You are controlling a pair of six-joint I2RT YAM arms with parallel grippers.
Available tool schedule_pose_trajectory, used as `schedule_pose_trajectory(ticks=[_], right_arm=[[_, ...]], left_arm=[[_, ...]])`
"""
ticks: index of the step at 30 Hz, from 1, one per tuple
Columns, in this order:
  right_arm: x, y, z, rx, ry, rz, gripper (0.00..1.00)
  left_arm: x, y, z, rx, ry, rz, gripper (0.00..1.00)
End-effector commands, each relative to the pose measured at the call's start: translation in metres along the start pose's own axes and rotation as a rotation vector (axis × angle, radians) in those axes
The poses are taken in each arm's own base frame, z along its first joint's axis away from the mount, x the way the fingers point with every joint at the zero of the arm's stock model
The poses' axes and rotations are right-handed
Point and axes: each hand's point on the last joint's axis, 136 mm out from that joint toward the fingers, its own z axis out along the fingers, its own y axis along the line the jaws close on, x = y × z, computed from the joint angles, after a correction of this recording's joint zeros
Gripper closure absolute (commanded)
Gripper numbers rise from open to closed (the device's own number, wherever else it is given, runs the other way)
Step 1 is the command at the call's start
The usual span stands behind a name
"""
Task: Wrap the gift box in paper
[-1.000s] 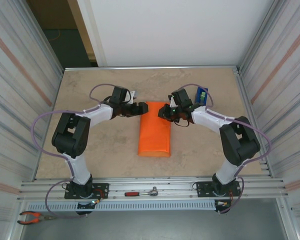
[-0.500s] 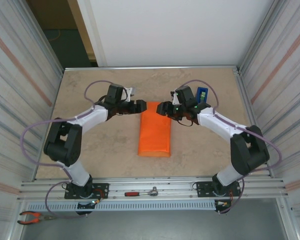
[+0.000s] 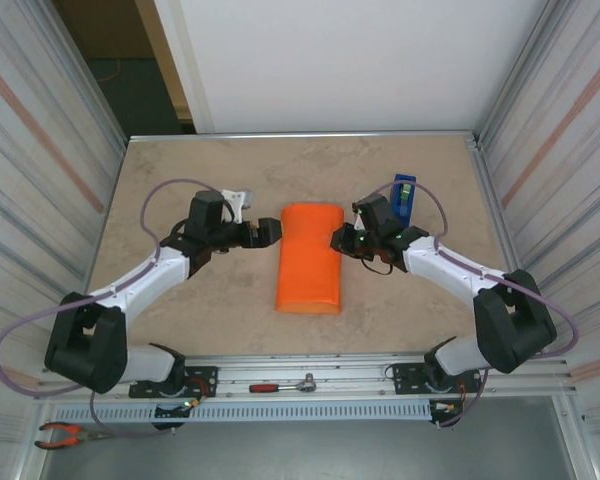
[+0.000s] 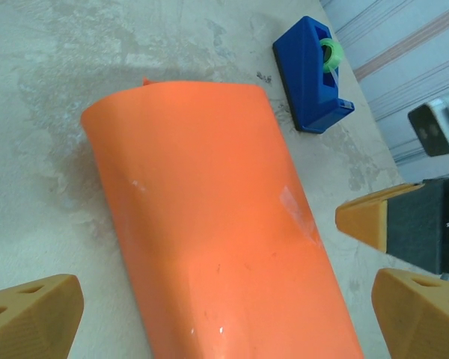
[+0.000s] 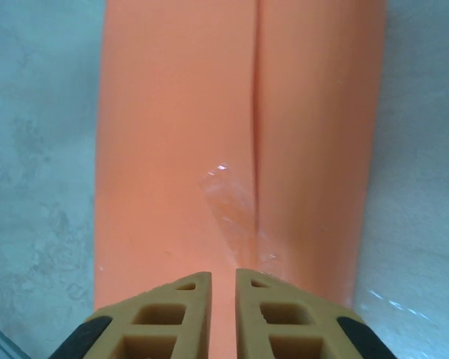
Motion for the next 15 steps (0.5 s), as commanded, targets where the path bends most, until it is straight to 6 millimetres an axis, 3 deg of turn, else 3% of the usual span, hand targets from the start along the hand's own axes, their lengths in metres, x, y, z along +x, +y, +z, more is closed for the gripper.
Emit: schedule_pose_trajectory(ticks=[1,5,15], right_arm=[[-0.010,0.012,0.009,-0.030,-0.045,0.003,0.87],[-0.010,0.011,0.019,-0.026,-0.047,0.011,0.88],[0.006,-0.017,0.033,0.016,-0.045,0.067,0.92]], left_arm=[[0.003,0.009,-0.005,-0.035,-0.035,0.010,0.01],[0.010,0.017,-0.007,-0.063,-0.056,0.004,0.01],[0.011,0.030,-0.022,-0.134,-0.145,-0.002,0.01]])
